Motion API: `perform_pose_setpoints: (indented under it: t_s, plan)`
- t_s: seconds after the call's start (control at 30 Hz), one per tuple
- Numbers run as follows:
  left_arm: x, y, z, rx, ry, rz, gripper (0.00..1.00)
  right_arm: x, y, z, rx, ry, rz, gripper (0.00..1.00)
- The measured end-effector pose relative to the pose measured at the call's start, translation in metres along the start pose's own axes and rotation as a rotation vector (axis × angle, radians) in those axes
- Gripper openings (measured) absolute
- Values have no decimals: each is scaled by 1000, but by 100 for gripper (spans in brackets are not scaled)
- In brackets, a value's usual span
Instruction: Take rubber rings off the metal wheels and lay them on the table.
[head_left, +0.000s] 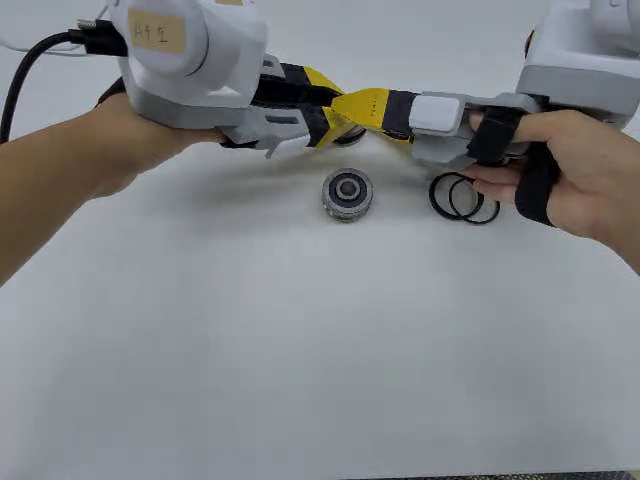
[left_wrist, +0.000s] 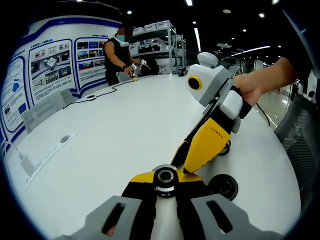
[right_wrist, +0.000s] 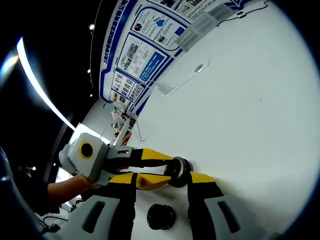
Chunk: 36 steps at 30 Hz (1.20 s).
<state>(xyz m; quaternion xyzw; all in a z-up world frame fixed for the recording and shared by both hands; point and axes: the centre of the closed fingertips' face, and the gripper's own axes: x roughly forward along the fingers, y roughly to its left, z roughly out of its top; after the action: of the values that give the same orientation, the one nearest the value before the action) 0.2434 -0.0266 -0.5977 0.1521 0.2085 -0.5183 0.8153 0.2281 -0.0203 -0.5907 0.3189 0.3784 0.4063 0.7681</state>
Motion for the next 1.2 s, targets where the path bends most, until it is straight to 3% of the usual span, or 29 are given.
perform_pose_setpoints:
  t_s: [0.3,0.77,1.07,1.2]
  plan:
    - [0,0,-1,9,1,-2,14,-3,2,-5,21,12,3,38]
    - [0,0,-1,15,2,-2,13,-9,5,-3,63,-30,2,31]
    - [0,0,-1,18,1,-3,13,-9,-2,-3,92,-38,-47,21]
    - [1,1,-1,20,0,-4,13,-5,-16,1,121,-40,-78,15]
